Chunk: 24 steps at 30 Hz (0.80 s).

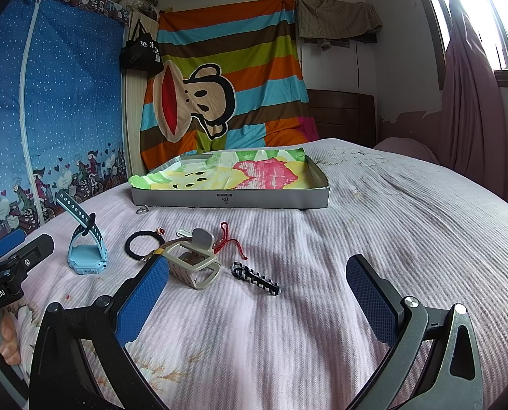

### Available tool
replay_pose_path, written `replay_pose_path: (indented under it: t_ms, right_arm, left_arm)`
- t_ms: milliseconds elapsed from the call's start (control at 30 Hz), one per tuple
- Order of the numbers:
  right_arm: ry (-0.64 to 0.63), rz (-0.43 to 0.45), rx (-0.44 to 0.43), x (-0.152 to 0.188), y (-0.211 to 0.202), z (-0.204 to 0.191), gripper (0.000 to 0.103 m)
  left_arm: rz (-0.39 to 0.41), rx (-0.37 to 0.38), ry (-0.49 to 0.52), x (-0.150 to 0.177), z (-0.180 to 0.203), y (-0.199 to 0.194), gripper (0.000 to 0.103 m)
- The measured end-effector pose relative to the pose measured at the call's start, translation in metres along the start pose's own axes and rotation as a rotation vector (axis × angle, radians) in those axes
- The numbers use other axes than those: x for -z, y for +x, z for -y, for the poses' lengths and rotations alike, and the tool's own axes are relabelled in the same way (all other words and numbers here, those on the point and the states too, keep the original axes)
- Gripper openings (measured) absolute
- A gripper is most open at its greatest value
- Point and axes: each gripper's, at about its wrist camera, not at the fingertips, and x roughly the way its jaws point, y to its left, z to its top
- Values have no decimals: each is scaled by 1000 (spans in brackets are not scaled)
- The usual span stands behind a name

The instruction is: Organize jewelry

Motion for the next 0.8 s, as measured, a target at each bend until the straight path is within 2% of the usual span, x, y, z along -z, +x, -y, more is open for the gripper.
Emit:
replay_pose_path:
  t_ms: [333,533,800]
  right_arm:
    - [12,12,-13,-1,-3,2,102]
    - [0,30,-8,-8,-2,1,102]
    - [1,39,-9,-17,3,5,102]
  left_arm:
    - [8,6,-3,-1,0,-1,103]
    - [30,11,-2,-16,-2,1,103]
    - [-5,8,15,-17,1,10,103]
